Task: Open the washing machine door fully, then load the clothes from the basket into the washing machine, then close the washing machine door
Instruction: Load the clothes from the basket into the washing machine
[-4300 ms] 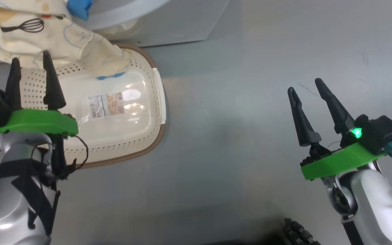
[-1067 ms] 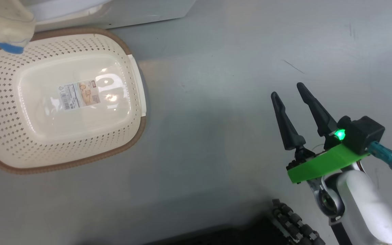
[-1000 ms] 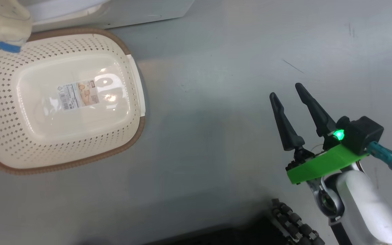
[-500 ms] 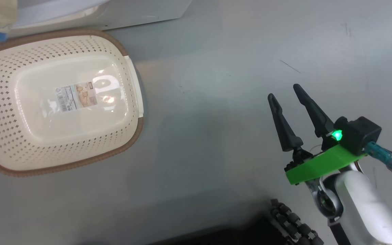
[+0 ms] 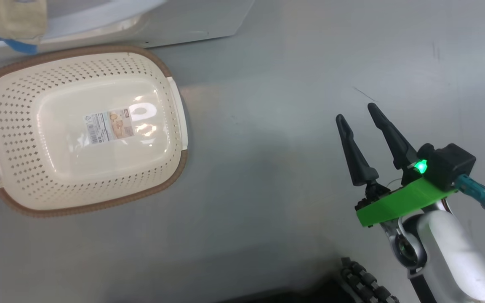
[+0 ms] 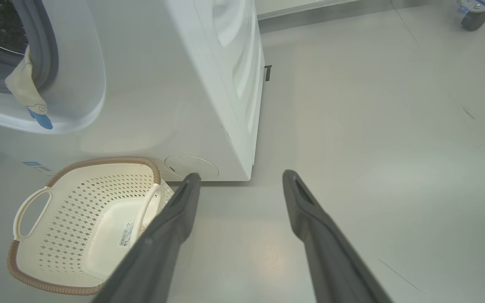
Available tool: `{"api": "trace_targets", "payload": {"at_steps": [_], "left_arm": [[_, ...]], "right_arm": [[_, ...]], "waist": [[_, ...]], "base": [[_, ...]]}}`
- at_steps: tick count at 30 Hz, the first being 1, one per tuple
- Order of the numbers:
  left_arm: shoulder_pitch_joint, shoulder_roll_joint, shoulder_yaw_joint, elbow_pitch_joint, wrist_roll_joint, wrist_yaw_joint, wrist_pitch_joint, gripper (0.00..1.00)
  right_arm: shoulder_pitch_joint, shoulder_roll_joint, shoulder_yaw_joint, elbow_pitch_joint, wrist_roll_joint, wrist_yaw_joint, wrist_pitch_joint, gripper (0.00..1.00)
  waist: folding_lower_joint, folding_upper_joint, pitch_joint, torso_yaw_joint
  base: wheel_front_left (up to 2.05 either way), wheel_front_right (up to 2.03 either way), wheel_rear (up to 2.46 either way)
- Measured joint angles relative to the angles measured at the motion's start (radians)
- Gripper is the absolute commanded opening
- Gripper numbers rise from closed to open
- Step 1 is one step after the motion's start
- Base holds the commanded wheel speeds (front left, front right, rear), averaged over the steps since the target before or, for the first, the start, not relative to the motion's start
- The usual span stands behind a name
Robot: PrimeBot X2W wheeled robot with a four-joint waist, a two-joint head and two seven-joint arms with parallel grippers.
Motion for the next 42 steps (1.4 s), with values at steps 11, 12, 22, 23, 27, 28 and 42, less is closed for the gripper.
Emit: {"api": "trace_targets", "payload": {"at_steps": [11, 12, 22, 23, 27, 28, 42], "left_arm": [[0.087, -0.042, 0.006, 0.054, -0.026, 0.004, 0.000, 1.00], [0.094, -0.044, 0.006, 0.056, -0.026, 0.004, 0.000, 1.00], [0.224, -0.070, 0.016, -0.007, -0.053, 0.004, 0.000, 1.00], [0.247, -0.068, 0.015, -0.026, -0.050, 0.009, 0.000, 1.00], [0.355, -0.071, 0.023, -0.134, -0.043, 0.024, 0.000, 1.00], [0.386, -0.073, 0.025, -0.160, -0.043, 0.027, 0.000, 1.00], [0.841, -0.079, 0.115, -0.533, -0.069, 0.076, 0.000, 1.00]], "right_arm": [[-0.002, -0.002, -0.015, 0.008, 0.000, 0.000, 0.000, 1.00], [-0.002, -0.002, -0.017, 0.008, 0.000, 0.000, 0.000, 1.00], [-0.001, -0.005, -0.046, 0.011, 0.000, 0.000, 0.000, 1.00], [-0.001, -0.005, -0.048, 0.010, 0.000, 0.000, 0.000, 1.00], [0.002, -0.005, -0.062, 0.005, -0.003, 0.000, 0.000, 1.00], [0.003, -0.005, -0.064, 0.004, -0.003, 0.000, 0.000, 1.00], [0.043, -0.005, -0.065, -0.011, -0.011, 0.000, 0.000, 1.00]], "waist": [[0.0000, 0.0000, -0.060, 0.030], [0.0000, 0.0000, -0.064, 0.034], [0.0000, 0.0000, -0.113, 0.073], [0.0000, 0.0000, -0.119, 0.076], [0.0000, 0.0000, -0.141, 0.091], [0.0000, 0.0000, -0.147, 0.095], [-0.0001, 0.0000, -0.219, 0.114]], "base": [[0.00, 0.00, 0.00], [0.00, 0.00, 0.00], [0.00, 0.00, 0.00], [0.00, 0.00, 0.00], [0.00, 0.00, 0.00], [0.00, 0.00, 0.00], [0.00, 0.00, 0.00]]}}
